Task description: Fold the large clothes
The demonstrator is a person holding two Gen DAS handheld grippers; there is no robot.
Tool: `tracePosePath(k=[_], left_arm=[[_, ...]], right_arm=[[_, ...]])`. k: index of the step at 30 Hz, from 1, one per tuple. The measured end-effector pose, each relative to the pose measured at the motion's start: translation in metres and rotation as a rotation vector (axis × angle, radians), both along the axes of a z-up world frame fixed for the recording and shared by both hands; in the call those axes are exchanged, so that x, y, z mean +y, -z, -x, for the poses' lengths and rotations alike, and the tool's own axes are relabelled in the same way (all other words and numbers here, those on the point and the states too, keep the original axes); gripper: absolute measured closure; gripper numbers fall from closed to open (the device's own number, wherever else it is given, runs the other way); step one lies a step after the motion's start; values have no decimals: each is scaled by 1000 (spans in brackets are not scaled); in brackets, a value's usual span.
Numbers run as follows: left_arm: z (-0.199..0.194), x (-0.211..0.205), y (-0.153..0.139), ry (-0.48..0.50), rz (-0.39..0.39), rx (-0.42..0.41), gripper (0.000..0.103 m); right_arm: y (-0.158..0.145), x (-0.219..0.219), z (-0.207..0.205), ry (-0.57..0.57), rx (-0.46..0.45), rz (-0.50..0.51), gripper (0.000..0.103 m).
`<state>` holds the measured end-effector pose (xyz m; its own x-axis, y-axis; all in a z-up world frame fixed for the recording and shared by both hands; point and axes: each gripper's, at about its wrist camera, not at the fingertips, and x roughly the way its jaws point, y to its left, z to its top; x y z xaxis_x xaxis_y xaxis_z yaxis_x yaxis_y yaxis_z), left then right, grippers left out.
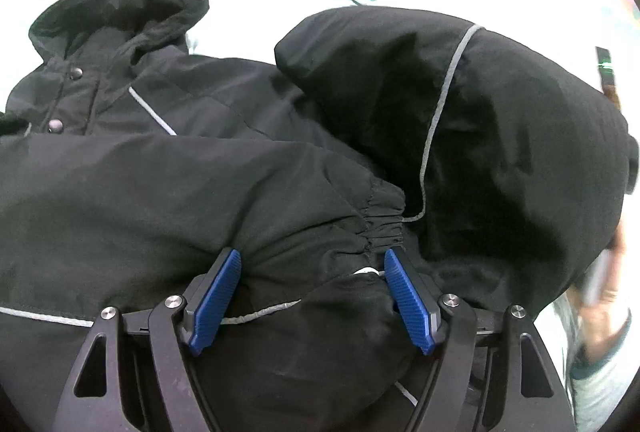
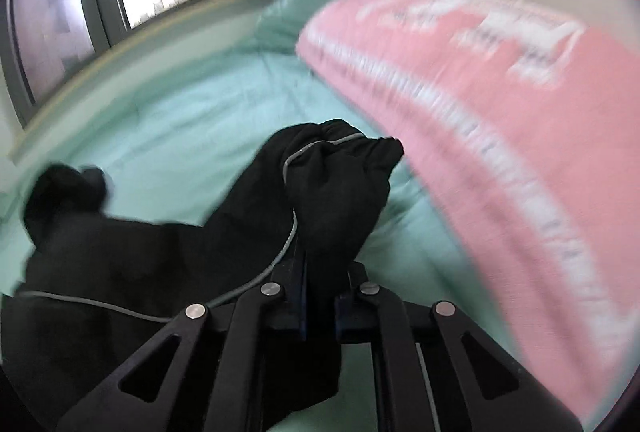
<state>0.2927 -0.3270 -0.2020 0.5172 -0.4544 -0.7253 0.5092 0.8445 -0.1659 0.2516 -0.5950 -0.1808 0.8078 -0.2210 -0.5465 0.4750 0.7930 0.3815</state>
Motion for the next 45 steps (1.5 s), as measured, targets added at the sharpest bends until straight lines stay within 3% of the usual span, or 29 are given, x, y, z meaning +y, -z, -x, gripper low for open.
tracePosePath(k=[5, 9, 11, 14, 16, 19, 22, 24, 28, 35, 40, 45], left_arm=[[20, -13, -36, 69, 27, -43, 28], [44, -49, -56, 164, 34, -58, 28], [47, -70, -47, 207, 18, -12, 28], [39, -99, -13, 230, -59, 105, 28], [36, -111, 3, 207, -130, 126, 28], [42, -110, -8, 221, -131, 108, 28], [48, -93, -32, 248, -65, 88, 28], [55, -75, -55, 244, -14, 63, 28], [71, -14, -102, 188, 0, -49, 28], [72, 112, -158, 6, -2, -164, 28], [68, 196, -166, -125, -16, -209, 28], [67, 265, -155, -190, 25, -185, 28]], right_arm=[[-49, -33, 91, 84, -58, 29, 92], [-58, -69, 146, 182, -27, 66, 92], [-52, -87, 164, 230, -2, 56, 92], [-18, -117, 174, 222, 27, -101, 92], [5, -128, 176, 221, 53, -162, 92], [19, -128, 178, 183, 12, -187, 92], [4, -118, 181, 90, -76, -180, 92], [-16, -101, 180, 48, -93, -119, 92], [-57, -47, 158, -71, -121, -35, 92], [-119, 88, 115, -324, -155, 50, 92], [-135, 204, 71, -509, -131, 102, 92], [-119, 313, 23, -652, -88, 142, 92]])
